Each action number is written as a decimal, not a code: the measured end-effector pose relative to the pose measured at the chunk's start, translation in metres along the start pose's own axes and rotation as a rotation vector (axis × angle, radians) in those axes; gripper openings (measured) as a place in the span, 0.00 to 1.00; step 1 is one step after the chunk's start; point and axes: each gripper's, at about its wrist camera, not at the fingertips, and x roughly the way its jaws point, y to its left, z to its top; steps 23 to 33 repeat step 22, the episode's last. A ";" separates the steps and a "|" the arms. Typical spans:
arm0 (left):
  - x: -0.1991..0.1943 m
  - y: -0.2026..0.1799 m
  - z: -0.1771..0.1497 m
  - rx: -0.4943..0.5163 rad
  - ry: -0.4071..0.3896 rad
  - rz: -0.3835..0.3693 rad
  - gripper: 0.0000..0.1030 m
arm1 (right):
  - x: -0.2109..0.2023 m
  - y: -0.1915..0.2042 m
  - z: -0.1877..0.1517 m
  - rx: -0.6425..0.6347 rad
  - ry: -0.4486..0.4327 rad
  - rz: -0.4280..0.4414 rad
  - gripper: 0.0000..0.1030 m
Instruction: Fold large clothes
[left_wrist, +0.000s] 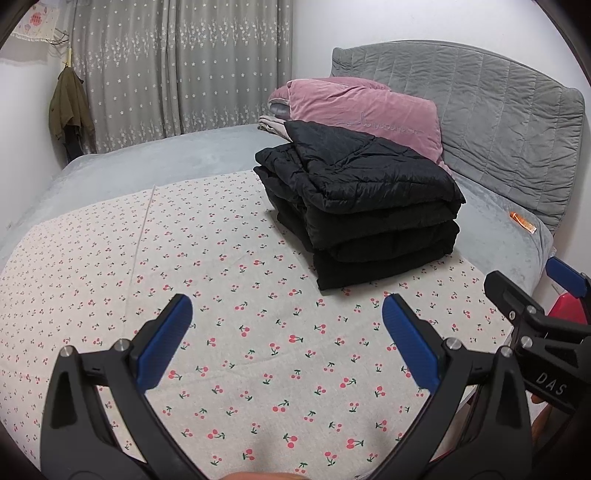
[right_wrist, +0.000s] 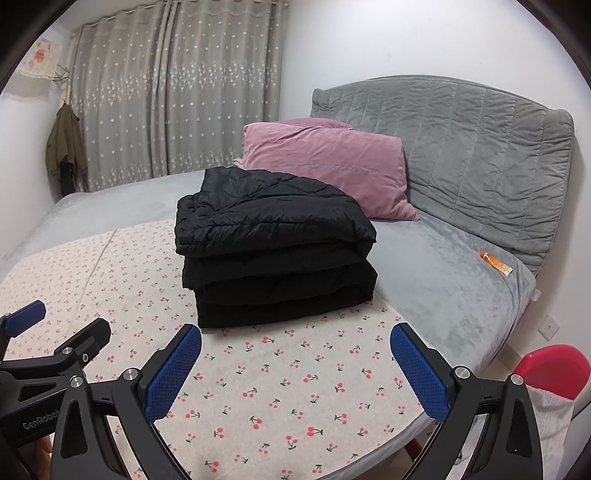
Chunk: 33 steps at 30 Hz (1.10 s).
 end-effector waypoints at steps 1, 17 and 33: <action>0.000 0.000 0.000 0.000 -0.001 0.001 0.99 | 0.000 0.000 0.000 0.000 0.000 0.000 1.00; -0.001 -0.002 0.002 -0.012 0.004 -0.019 0.99 | 0.001 -0.001 -0.004 0.013 0.009 -0.012 1.00; 0.000 -0.003 0.003 -0.013 0.002 -0.027 0.99 | 0.001 0.000 -0.004 0.013 0.009 -0.017 1.00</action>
